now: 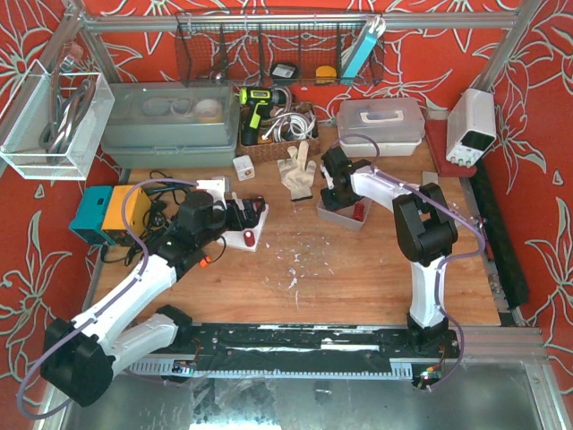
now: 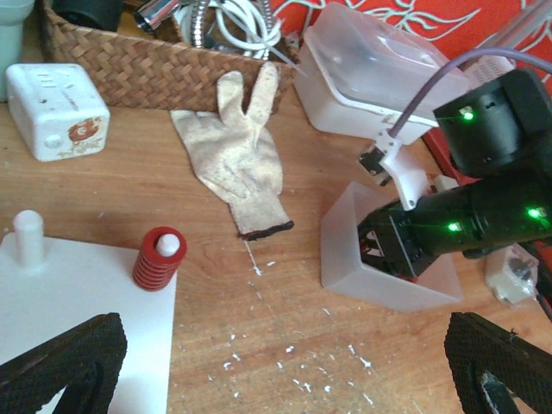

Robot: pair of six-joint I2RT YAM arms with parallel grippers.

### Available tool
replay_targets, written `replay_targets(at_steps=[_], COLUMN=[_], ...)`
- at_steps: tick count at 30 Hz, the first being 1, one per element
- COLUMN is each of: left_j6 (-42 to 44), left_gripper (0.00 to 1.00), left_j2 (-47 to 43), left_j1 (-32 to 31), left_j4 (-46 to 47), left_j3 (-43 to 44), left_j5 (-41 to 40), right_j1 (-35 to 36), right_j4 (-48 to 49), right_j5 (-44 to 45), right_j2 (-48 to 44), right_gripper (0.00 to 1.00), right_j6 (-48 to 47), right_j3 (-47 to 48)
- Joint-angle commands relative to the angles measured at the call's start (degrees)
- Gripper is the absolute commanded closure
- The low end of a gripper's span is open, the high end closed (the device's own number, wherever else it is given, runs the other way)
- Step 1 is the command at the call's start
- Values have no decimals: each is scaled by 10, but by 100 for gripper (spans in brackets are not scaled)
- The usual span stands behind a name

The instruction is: Install the large spring

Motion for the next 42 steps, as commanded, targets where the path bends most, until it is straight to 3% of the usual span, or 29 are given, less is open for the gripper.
replay_targets(at_steps=[1, 5, 12, 19, 25, 30, 35, 42], left_j6=[-7, 1, 0, -30, -43, -36, -35, -34], left_gripper=[0, 1, 19, 36, 30, 24, 19, 27], left_j2=[12, 12, 40, 100, 155, 161, 161, 181], left_j1=[6, 7, 16, 24, 20, 5, -12, -36], left_j4=[-18, -11, -6, 20, 42, 30, 27, 24], left_j3=[23, 26, 57, 90, 113, 108, 106, 115], left_j5=[-10, 11, 105, 226, 344, 349, 356, 373], right_j1=[-4, -4, 4, 75, 150, 198, 216, 233], right_j4=[-4, -4, 17, 155, 311, 407, 416, 417], right_j5=[12, 14, -12, -28, -45, -33, -24, -20], right_j2=[-33, -76, -191, -364, -464, -504, -501, -493], right_gripper=[93, 96, 98, 100, 100, 100, 100, 100], right_j6=[-25, -34, -36, -88, -108, -134, -144, -156], right_j3=[3, -9, -76, -228, -350, -414, -419, -416])
